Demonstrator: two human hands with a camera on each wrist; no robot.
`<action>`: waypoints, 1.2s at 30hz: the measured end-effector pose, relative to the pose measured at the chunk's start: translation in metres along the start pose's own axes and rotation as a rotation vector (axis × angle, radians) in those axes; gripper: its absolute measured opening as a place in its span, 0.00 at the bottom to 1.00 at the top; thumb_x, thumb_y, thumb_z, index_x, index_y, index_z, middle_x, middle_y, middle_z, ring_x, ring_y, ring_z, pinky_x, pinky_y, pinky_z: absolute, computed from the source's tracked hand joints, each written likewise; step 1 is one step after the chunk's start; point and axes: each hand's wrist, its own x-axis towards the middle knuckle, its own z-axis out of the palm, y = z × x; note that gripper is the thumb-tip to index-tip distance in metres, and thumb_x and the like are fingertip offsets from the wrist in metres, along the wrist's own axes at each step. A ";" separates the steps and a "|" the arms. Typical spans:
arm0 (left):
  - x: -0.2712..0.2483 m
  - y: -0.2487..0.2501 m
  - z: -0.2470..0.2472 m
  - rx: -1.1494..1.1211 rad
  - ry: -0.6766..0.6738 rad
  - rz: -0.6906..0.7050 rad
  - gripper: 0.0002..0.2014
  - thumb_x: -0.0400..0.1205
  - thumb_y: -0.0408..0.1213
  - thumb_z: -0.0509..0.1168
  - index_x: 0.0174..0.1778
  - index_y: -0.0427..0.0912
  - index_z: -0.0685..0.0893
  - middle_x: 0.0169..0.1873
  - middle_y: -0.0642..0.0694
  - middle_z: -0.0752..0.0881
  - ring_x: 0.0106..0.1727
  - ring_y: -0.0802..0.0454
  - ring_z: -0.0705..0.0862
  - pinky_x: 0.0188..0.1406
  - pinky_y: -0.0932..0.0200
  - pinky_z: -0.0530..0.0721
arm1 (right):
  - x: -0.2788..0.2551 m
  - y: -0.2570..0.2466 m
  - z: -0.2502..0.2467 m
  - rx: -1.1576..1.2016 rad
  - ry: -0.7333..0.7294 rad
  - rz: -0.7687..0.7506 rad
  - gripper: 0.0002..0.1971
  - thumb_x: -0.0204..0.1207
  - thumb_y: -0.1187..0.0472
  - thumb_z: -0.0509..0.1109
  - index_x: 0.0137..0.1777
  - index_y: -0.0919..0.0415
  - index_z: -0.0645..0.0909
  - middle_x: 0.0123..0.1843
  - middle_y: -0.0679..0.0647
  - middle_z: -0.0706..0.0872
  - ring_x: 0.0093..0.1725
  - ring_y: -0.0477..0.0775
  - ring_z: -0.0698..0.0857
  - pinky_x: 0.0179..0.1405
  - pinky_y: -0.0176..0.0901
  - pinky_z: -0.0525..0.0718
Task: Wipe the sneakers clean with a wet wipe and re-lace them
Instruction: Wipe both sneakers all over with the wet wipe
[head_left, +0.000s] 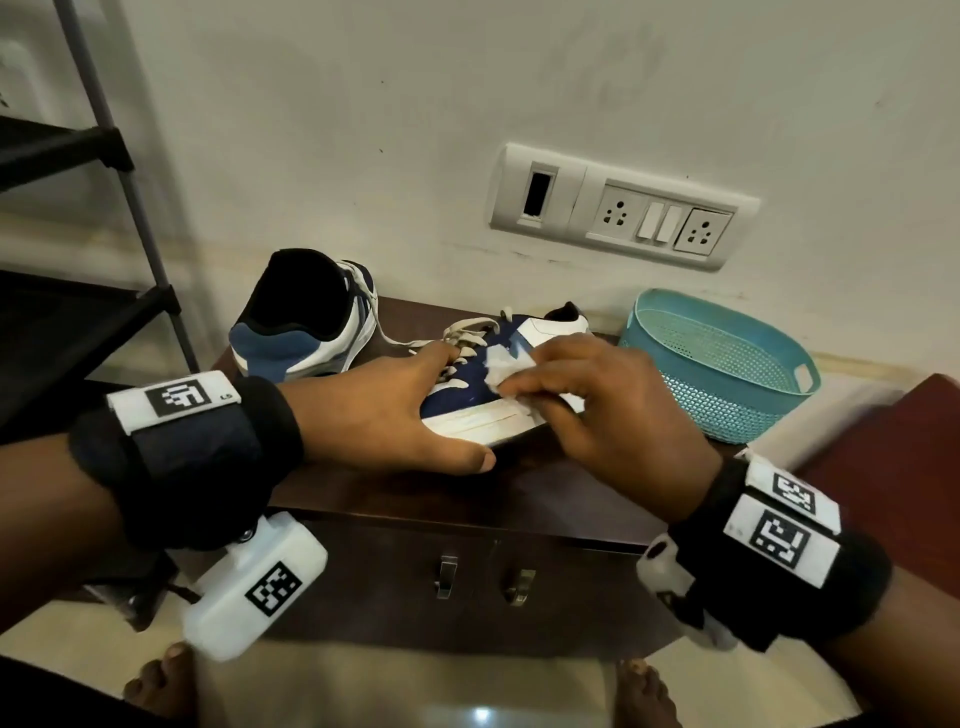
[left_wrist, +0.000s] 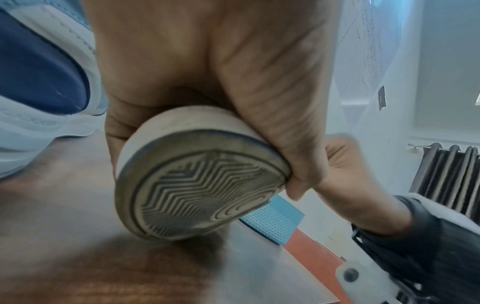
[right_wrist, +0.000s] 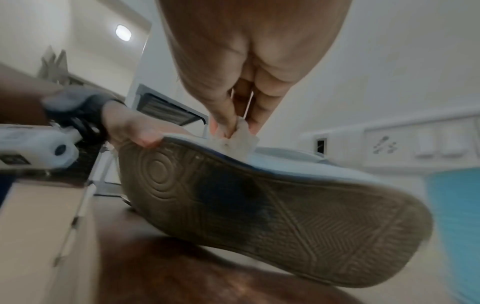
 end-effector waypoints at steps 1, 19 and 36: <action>0.000 0.000 -0.001 0.004 0.006 -0.010 0.42 0.69 0.70 0.74 0.74 0.58 0.66 0.60 0.63 0.82 0.54 0.66 0.83 0.50 0.68 0.80 | 0.001 0.013 -0.002 -0.025 0.011 0.057 0.11 0.73 0.68 0.75 0.50 0.56 0.94 0.46 0.53 0.92 0.47 0.58 0.91 0.46 0.51 0.88; -0.002 0.006 -0.002 0.028 -0.001 -0.059 0.43 0.70 0.72 0.71 0.76 0.57 0.64 0.63 0.61 0.81 0.52 0.66 0.81 0.46 0.71 0.76 | -0.009 0.030 -0.006 0.055 -0.001 0.335 0.10 0.74 0.68 0.79 0.48 0.52 0.95 0.45 0.45 0.92 0.44 0.44 0.87 0.50 0.38 0.84; 0.000 0.008 0.000 0.035 -0.006 -0.050 0.39 0.69 0.72 0.72 0.67 0.58 0.63 0.58 0.62 0.80 0.50 0.69 0.80 0.43 0.71 0.75 | -0.023 0.068 -0.011 -0.026 0.084 0.480 0.10 0.75 0.70 0.77 0.50 0.56 0.95 0.45 0.50 0.91 0.47 0.50 0.88 0.47 0.21 0.75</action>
